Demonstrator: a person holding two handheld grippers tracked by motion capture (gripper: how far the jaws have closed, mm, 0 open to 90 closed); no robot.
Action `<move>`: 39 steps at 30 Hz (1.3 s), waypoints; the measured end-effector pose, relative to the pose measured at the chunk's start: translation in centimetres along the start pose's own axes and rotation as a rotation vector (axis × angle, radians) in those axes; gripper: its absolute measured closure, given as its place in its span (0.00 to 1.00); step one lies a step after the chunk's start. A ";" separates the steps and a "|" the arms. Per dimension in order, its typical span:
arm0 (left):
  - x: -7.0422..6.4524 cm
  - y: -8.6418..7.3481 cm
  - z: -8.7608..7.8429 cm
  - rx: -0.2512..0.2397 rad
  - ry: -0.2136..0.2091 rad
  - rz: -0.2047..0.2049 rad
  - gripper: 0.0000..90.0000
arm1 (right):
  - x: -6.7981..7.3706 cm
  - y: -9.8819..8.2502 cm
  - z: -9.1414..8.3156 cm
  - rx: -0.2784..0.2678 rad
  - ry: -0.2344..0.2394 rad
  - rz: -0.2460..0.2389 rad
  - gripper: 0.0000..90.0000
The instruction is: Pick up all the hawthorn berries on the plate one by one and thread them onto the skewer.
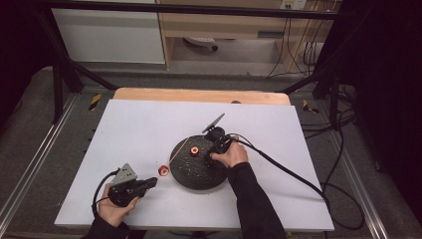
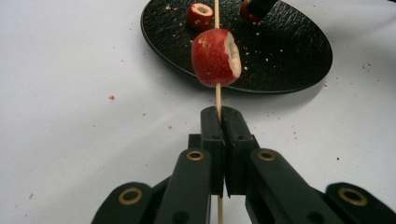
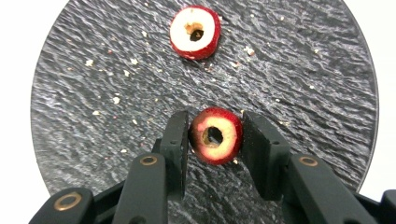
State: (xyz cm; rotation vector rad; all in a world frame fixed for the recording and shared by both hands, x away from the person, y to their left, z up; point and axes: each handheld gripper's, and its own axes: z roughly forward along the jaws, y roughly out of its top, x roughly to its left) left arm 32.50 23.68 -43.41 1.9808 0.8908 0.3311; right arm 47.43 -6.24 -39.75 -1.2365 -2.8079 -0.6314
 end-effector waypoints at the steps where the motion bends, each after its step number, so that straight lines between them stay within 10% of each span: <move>1: 0.0 0.0 0.0 0.001 0.001 0.001 0.98 | 0.0 0.0 -0.2 -0.005 0.004 0.003 0.70; 23: -0.2 0.0 -0.1 -0.004 0.003 0.004 0.98 | 1.3 -1.3 -2.8 -0.196 0.051 0.006 0.70; 39: -0.4 0.1 -0.1 -0.014 0.005 0.003 0.98 | 1.7 -4.5 -2.8 -0.462 0.143 0.080 0.70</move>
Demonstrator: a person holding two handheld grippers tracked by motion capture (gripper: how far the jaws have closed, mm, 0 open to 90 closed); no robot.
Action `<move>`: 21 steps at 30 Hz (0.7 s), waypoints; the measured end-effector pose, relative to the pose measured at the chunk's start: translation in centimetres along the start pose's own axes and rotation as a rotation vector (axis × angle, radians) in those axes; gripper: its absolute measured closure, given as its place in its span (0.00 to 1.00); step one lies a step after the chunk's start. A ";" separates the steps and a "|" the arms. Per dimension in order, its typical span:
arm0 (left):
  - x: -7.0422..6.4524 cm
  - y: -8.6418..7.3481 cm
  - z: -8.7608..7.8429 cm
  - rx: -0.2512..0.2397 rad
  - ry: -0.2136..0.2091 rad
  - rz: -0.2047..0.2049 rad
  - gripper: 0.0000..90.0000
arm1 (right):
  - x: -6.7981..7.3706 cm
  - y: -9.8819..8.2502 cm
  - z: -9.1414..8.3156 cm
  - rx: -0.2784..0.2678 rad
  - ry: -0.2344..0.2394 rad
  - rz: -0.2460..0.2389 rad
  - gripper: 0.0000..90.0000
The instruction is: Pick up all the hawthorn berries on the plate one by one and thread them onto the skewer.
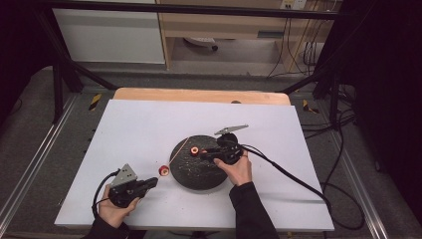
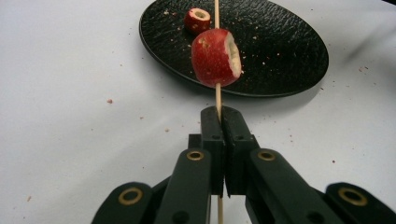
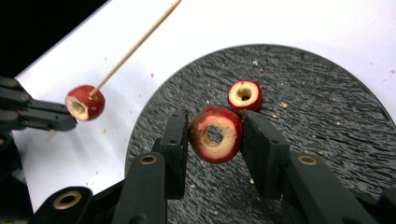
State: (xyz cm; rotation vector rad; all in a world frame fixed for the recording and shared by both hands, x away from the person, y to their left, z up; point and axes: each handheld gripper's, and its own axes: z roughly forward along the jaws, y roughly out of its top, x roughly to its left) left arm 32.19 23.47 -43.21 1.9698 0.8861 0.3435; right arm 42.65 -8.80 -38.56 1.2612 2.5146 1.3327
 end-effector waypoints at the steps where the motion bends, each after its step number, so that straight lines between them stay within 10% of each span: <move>1: 0.0 0.0 0.0 -0.001 0.000 0.000 0.98 | 0.0 -0.2 -0.1 -0.023 0.006 0.008 0.70; 21: -0.4 0.1 0.2 -0.004 0.002 0.006 0.98 | 0.4 -3.3 0.0 -0.304 0.089 0.135 0.70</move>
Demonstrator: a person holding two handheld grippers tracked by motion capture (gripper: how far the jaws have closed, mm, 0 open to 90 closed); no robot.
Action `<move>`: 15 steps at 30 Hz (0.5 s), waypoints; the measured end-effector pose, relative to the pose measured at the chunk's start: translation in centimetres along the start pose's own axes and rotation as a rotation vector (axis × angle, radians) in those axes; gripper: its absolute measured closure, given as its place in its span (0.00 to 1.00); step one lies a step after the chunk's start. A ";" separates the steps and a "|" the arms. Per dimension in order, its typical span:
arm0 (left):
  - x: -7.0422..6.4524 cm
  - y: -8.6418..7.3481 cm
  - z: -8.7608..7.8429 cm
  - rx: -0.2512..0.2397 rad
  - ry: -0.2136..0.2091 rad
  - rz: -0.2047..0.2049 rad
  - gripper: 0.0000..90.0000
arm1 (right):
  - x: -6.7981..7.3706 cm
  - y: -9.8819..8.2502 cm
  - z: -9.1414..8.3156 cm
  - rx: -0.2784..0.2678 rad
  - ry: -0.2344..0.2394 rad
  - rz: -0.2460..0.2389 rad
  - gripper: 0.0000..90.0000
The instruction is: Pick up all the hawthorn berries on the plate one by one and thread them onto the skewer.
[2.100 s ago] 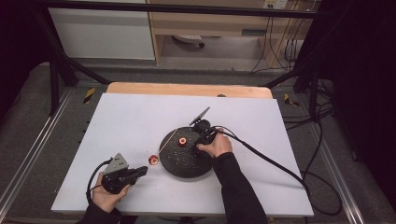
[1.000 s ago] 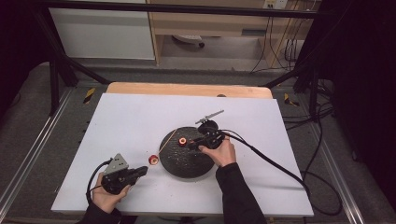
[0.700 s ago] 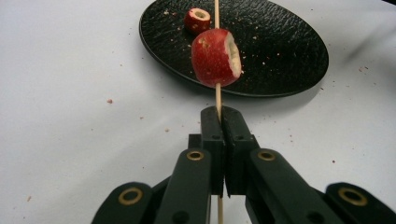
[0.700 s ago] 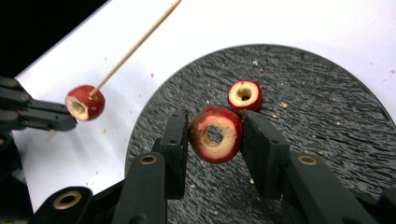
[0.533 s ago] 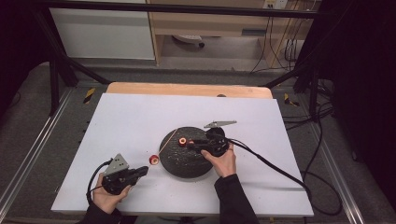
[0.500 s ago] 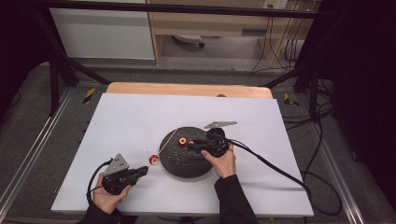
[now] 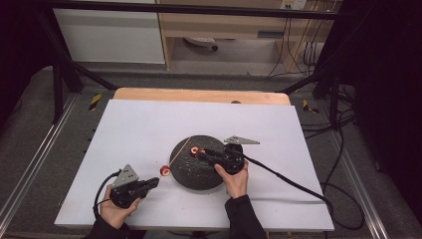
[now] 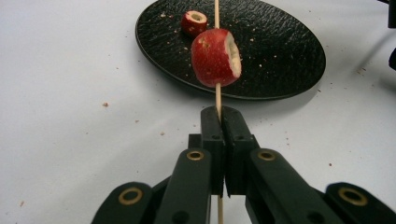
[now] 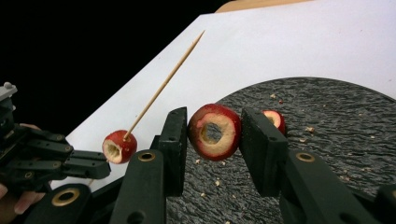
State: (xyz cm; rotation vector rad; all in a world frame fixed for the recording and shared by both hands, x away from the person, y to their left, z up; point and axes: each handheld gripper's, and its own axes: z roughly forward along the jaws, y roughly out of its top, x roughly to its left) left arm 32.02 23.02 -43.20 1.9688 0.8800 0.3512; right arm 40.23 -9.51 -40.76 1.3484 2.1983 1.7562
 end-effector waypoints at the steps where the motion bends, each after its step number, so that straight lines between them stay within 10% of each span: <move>1: 0.0 0.0 0.0 -0.002 -0.001 -0.002 0.98 | 0.0 -0.1 0.0 -0.010 -0.002 0.004 0.70; 15: -0.4 0.1 0.2 -0.008 0.001 0.000 0.98 | 0.0 0.1 -0.5 -0.178 -0.024 0.048 0.70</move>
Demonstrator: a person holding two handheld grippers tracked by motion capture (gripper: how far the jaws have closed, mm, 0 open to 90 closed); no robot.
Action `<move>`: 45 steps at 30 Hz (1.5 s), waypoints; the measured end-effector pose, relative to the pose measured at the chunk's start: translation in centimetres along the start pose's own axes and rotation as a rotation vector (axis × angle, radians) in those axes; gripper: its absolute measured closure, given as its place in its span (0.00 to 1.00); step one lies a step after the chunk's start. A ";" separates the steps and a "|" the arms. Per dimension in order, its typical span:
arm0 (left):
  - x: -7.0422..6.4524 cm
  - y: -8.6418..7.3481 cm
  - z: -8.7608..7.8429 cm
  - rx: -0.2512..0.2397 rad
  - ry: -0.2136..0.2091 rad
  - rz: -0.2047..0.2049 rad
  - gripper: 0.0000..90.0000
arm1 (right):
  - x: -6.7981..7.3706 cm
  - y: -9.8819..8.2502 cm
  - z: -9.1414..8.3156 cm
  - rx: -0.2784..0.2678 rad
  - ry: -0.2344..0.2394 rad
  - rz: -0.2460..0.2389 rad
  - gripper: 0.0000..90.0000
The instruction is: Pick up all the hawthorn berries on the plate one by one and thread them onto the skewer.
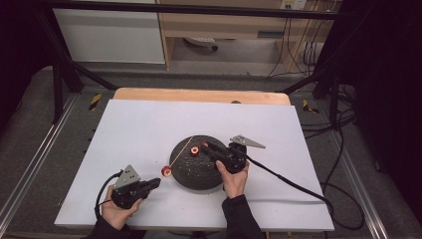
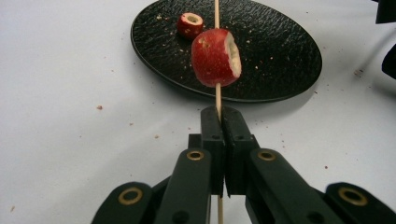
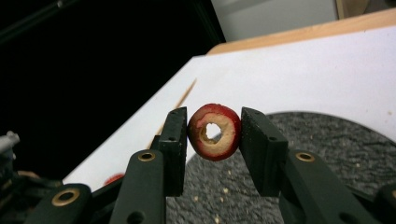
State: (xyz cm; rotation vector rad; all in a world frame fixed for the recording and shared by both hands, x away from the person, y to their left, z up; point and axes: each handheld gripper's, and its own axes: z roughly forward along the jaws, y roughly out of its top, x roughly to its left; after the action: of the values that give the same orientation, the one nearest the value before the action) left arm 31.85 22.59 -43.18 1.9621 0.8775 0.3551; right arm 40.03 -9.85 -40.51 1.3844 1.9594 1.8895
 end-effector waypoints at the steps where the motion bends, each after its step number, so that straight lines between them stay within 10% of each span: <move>1: 0.0 0.0 0.0 0.000 0.000 0.000 0.98 | 0.0 0.1 0.0 -0.018 0.003 0.000 0.70; 29: -2.2 1.1 0.7 -0.048 0.011 -0.018 0.98 | -0.7 2.0 0.3 -0.282 0.015 0.083 0.70; 45: -3.8 2.7 1.5 -0.069 -0.013 -0.012 0.98 | -1.0 2.7 -0.4 -0.338 0.030 0.113 0.70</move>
State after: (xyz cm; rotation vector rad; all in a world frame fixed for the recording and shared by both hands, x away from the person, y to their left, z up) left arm 31.20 18.08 -41.36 1.8934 0.8572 0.3608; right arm 41.79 -11.22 -38.61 1.3958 1.5055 2.1754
